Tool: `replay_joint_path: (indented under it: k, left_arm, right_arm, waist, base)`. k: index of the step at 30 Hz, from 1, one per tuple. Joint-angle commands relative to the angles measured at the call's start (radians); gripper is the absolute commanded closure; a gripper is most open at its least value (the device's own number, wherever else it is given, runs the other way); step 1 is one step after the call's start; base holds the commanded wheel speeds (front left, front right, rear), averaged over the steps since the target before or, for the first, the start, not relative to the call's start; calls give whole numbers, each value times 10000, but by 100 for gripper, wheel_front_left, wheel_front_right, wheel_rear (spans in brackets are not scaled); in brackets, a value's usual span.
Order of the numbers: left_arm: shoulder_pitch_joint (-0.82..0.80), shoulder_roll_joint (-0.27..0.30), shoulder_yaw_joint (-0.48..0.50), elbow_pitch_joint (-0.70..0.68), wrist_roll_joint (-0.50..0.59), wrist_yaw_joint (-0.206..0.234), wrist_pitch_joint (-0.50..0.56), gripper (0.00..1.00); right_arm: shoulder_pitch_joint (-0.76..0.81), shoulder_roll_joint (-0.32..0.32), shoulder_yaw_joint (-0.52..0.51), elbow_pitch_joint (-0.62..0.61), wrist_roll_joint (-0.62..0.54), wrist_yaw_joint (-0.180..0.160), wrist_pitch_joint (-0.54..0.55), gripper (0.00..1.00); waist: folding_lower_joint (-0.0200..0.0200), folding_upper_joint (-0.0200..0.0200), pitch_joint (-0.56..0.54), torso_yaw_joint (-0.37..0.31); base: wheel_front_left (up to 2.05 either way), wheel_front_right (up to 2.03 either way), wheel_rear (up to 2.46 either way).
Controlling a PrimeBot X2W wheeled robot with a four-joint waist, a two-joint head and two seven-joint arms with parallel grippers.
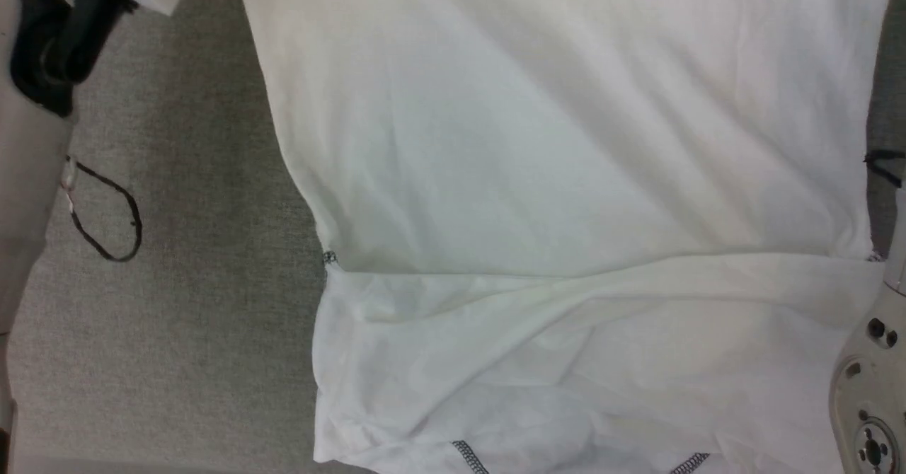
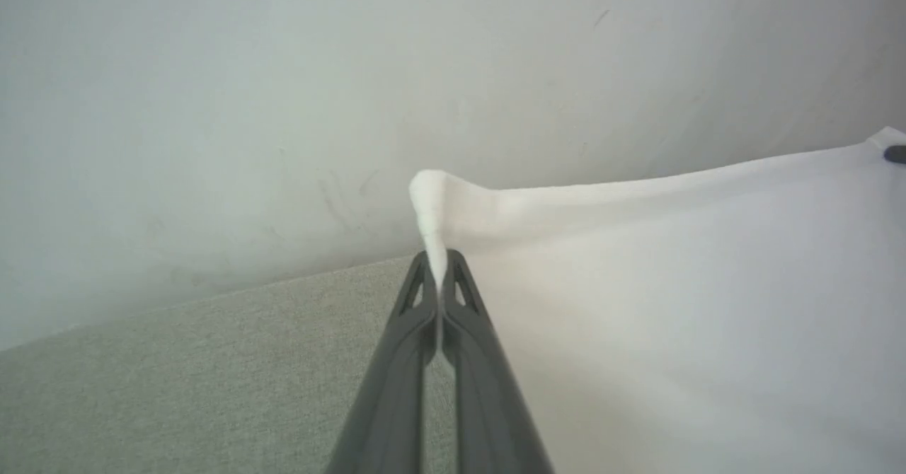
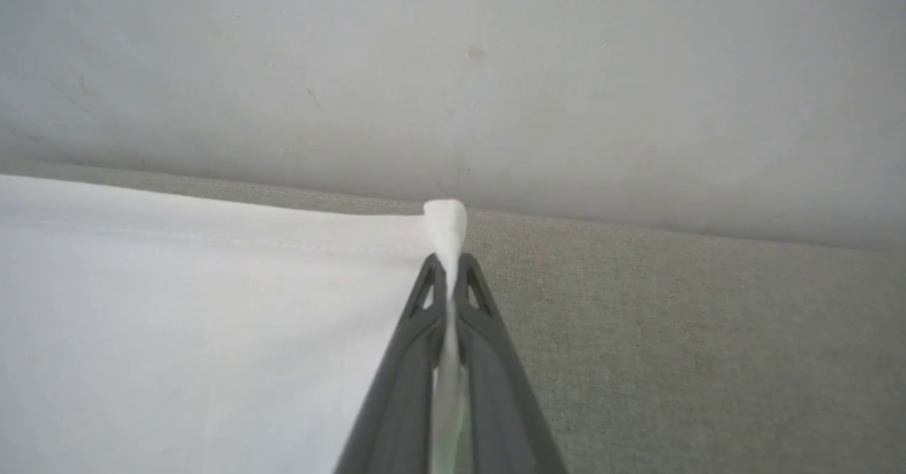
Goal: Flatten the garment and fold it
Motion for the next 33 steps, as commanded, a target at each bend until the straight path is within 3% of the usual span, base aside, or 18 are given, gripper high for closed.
replay_joint_path:
  k: [1, 20, 27, 33]
  left_arm:
    - [-154, 80, 106, 89, 115, 102, -235, 100]
    - [263, 474, 166, 33, 308, 70, -1386, 100]
    - [1868, 923, -247, -1182, 395, -21, -1976, 100]
    - [4073, 1583, -145, -3097, 59, 274, -2290, 100]
  right_arm:
    - [-123, -121, -51, -8, 76, -9, -152, 100]
    - [387, -652, 89, 353, 901, -9, -1272, 100]
    - [1899, -877, 669, -401, 2077, -9, -1317, 100]
    - [4043, -930, 531, -1999, 3160, -9, -1185, 100]
  waist:
    - [-1, 0, -336, -212]
    - [-1, 0, -2074, -557]
    - [-1, 0, -2811, -464]
    - [-1, 0, -3350, -318]
  base:
    - [0, 0, 0]
    - [0, 0, 0]
    - [0, 0, 0]
    - [0, 0, 0]
